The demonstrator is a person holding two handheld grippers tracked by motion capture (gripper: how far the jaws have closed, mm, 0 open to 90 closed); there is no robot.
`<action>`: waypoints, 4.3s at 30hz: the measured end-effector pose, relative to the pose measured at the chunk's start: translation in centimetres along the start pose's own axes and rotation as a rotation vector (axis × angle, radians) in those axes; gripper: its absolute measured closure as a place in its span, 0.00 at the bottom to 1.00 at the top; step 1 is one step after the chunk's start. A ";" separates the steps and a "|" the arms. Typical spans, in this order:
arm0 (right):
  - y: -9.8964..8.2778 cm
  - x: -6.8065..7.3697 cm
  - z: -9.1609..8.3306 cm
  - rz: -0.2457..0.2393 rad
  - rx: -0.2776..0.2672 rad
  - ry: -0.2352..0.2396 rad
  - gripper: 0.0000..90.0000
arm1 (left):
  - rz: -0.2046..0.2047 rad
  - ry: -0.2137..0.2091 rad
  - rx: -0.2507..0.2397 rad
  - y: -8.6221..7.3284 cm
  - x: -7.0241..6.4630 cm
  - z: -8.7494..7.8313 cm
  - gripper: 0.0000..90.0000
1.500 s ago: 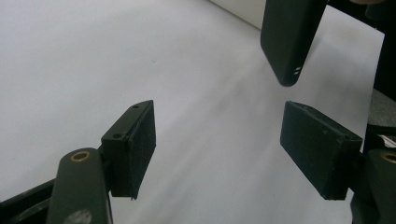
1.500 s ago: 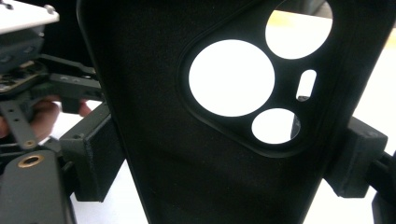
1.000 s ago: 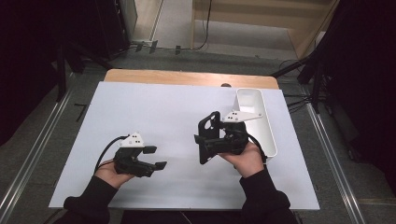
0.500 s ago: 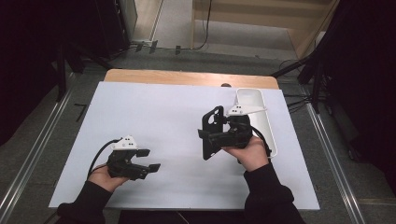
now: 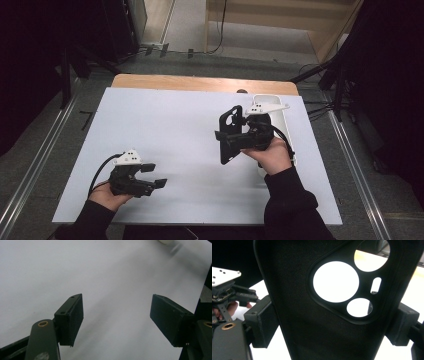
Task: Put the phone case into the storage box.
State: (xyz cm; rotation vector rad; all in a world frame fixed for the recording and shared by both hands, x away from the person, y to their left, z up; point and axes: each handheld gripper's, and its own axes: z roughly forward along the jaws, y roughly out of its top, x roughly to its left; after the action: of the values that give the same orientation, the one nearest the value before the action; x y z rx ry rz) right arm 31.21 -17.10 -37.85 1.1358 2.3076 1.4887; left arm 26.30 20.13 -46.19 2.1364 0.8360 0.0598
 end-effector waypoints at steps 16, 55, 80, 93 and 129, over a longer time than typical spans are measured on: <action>1.1 -1.6 -1.4 0.050 -0.020 -0.083 0.13 | -0.031 0.013 -0.011 -0.5 0.3 -0.4 0.30; 1.2 -5.8 -7.6 0.173 -0.150 -0.404 0.13 | -0.051 -0.015 -0.019 -0.3 0.8 -0.3 0.30; 3.5 -10.2 -6.3 0.206 -0.140 -0.484 0.13 | -0.054 0.001 -0.037 -0.2 0.8 -0.5 0.30; 3.8 -12.3 -4.8 0.201 -0.155 -0.543 0.13 | -0.043 0.012 -0.025 -0.2 0.7 -0.4 0.30; 5.9 -17.7 0.0 0.269 -0.156 -0.604 0.13 | -0.030 0.020 -0.037 -0.1 0.6 -0.7 0.30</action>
State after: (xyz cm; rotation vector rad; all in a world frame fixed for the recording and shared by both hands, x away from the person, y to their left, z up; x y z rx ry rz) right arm 46.43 -27.78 -37.33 1.6213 1.6583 1.1525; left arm 26.50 20.98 -46.00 2.0918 0.8716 0.0807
